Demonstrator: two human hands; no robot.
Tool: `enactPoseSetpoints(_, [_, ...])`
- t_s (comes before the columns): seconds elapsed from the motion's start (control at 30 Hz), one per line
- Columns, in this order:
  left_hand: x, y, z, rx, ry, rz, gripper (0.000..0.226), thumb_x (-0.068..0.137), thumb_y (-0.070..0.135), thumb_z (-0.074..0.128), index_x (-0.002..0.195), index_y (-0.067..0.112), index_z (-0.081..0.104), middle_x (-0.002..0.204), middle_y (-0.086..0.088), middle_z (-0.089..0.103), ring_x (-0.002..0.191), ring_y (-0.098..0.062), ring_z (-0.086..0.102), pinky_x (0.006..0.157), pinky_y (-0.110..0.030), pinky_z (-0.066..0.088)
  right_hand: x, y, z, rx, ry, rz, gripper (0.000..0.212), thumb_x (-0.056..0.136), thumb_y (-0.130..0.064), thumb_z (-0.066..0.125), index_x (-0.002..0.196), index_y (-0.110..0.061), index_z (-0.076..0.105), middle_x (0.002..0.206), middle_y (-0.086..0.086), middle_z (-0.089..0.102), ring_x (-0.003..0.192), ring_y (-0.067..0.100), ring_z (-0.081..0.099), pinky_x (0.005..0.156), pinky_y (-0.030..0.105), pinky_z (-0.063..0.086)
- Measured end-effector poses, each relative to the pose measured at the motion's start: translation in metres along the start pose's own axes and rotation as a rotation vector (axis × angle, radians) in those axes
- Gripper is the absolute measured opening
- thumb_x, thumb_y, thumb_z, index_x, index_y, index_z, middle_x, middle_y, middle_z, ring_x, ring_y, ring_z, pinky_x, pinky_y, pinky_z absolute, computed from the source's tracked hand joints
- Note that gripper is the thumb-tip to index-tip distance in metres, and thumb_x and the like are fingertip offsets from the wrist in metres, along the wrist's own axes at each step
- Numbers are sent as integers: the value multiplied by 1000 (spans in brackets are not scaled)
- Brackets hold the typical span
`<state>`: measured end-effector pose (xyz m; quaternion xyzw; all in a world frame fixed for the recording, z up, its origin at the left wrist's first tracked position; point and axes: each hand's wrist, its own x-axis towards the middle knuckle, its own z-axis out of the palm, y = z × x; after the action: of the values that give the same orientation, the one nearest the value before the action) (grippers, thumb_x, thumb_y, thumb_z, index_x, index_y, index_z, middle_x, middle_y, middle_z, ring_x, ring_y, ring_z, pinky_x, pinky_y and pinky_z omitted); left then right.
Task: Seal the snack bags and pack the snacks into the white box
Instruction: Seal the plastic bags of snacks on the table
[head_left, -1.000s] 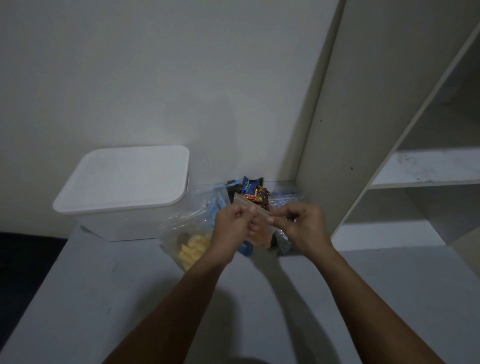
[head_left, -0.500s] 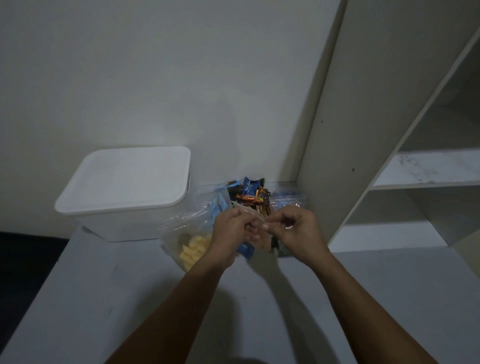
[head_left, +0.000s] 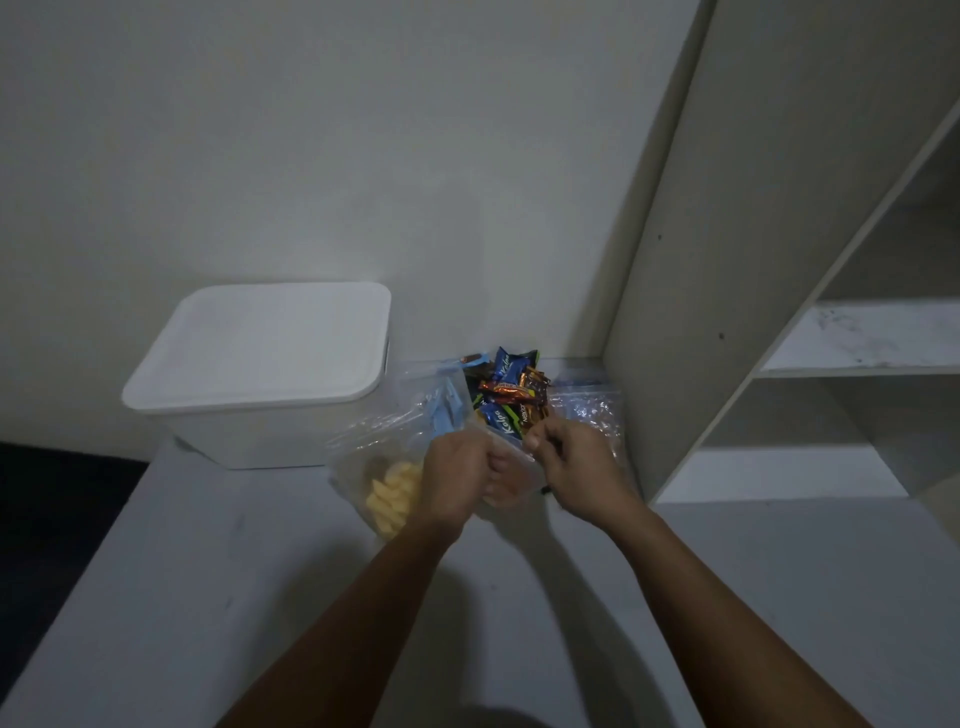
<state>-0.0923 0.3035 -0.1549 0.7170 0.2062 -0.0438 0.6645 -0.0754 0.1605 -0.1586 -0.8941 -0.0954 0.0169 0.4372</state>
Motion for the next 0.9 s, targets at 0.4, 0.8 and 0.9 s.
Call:
enactPoseSetpoints(0.4, [3,-35,-49,43,156,74,18,84,0,62,71,13,65,79,-16,68,77,-33,65,76,-44,54,13,-10,15,253,-164,-19,25,93,-27,60,86,-4,66,72,9,62,65,-1,56,62,18,45])
enactPoseSetpoints(0.8, [-1,-60,-87,-46,321,-112,15,88,8,58,75,4,65,82,-24,65,71,-29,60,69,-52,57,42,-3,89,72,-266,27,15,87,-12,65,75,-21,66,69,-5,58,73,13,56,74,32,48])
enactPoseSetpoints(0.9, [0,-64,-91,-32,335,-132,15,81,12,63,78,-2,67,88,-30,66,73,-31,62,65,-48,58,49,-3,99,32,-284,36,7,88,-14,63,84,-17,69,75,-7,60,77,10,56,72,27,45])
